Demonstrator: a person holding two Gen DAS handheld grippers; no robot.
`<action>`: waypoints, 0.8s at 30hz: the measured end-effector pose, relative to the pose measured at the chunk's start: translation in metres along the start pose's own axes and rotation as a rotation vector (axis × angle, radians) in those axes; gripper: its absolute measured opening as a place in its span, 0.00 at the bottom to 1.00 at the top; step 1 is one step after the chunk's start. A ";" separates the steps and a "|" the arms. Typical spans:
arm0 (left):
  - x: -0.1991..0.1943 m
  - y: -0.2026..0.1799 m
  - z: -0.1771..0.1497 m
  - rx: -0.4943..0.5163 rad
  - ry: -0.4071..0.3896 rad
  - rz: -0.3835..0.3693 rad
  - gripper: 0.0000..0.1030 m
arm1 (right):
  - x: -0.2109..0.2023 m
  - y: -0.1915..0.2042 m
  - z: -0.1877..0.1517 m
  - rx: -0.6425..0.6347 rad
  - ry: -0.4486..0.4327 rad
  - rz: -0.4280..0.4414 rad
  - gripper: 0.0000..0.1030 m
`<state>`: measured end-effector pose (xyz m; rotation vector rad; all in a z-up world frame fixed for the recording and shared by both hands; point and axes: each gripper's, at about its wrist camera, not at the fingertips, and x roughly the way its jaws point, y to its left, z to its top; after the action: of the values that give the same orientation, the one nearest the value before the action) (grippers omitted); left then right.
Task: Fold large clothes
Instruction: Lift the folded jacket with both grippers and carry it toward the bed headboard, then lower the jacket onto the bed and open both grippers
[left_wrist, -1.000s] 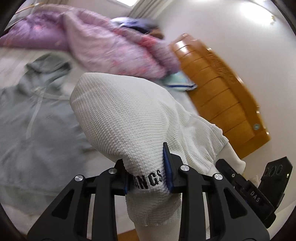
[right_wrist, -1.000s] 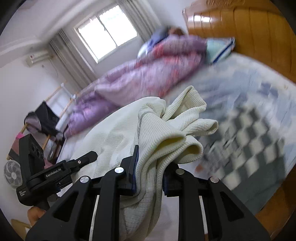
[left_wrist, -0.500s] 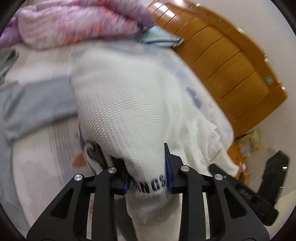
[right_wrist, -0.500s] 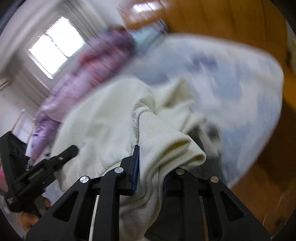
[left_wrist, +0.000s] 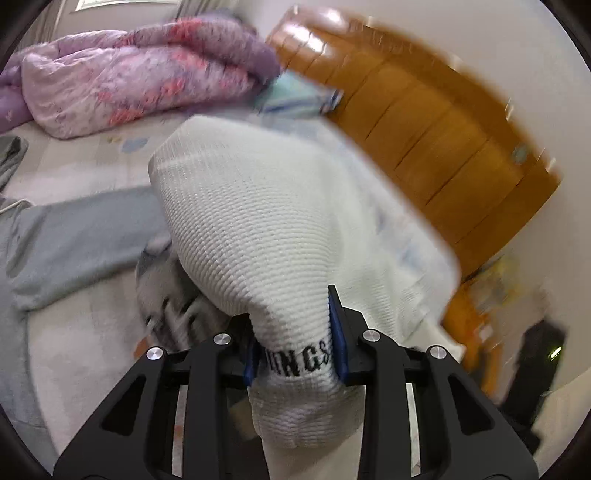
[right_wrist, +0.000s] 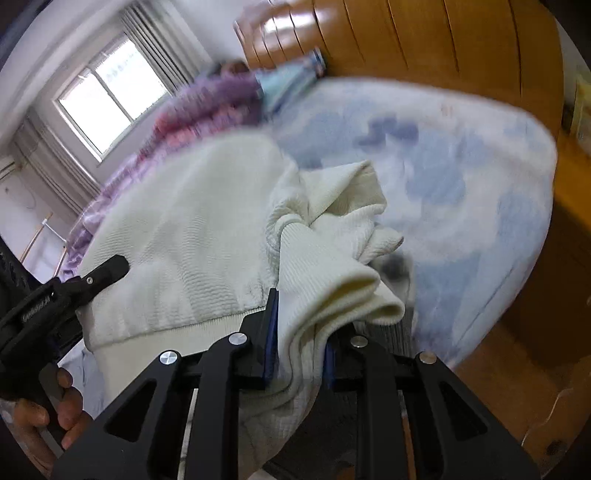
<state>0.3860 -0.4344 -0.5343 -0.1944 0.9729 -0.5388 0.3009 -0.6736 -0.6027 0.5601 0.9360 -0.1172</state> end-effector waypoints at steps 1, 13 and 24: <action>0.015 0.007 -0.008 -0.012 0.064 0.037 0.30 | 0.012 -0.008 -0.009 0.037 0.043 0.007 0.18; 0.013 0.031 -0.027 -0.119 0.110 0.022 0.57 | 0.011 -0.024 -0.010 0.040 0.035 -0.065 0.21; -0.045 0.067 -0.048 -0.090 0.094 0.176 0.76 | 0.011 -0.012 -0.020 -0.034 0.139 -0.311 0.50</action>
<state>0.3496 -0.3503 -0.5542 -0.1636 1.0953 -0.3455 0.2895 -0.6722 -0.6256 0.3919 1.1543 -0.3447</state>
